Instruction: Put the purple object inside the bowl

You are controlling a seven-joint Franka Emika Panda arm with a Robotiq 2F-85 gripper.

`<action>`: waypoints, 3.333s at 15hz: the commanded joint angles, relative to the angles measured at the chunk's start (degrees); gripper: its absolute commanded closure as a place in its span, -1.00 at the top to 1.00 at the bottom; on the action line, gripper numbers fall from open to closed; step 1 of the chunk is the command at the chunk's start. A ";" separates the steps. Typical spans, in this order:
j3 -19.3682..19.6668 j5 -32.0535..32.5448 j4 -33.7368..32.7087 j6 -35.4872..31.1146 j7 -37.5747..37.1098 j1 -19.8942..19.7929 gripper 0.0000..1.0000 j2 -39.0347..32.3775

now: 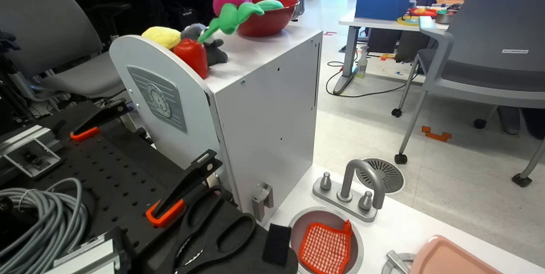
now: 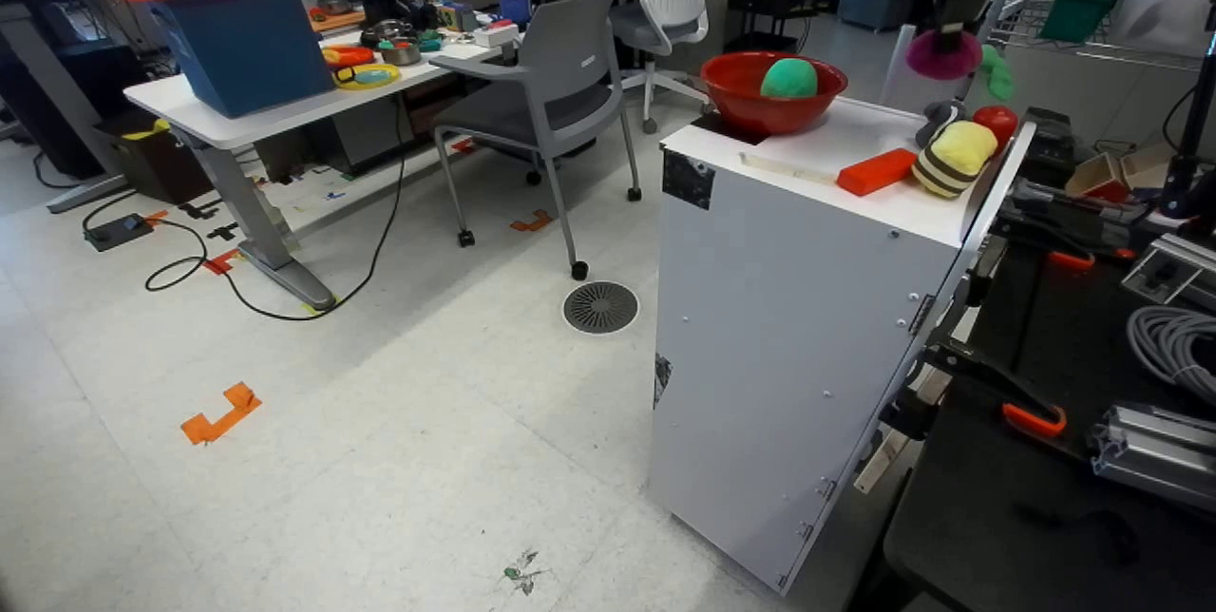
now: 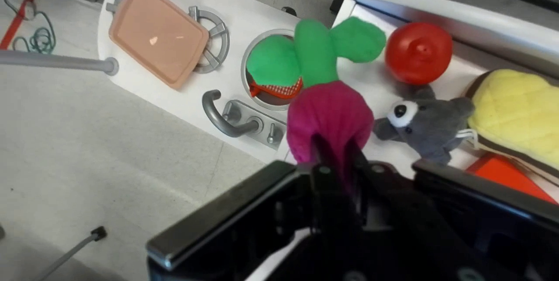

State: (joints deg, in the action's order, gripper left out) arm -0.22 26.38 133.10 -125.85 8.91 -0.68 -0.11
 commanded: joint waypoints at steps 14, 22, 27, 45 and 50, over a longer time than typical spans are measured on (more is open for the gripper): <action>1.68 -5.75 -14.18 6.68 -20.64 -2.15 -0.96 -0.10; -1.53 0.05 -27.37 9.23 -17.87 3.95 -0.96 -11.97; -1.11 -0.60 -30.48 9.43 -20.96 6.85 -0.96 -15.17; -1.21 0.36 -27.00 8.28 -21.38 7.62 1.00 -12.64; -1.77 0.95 -20.58 7.14 -22.66 8.37 1.00 -7.46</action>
State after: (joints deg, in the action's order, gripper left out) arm -1.84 26.26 107.32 -118.35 -11.72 6.96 -12.69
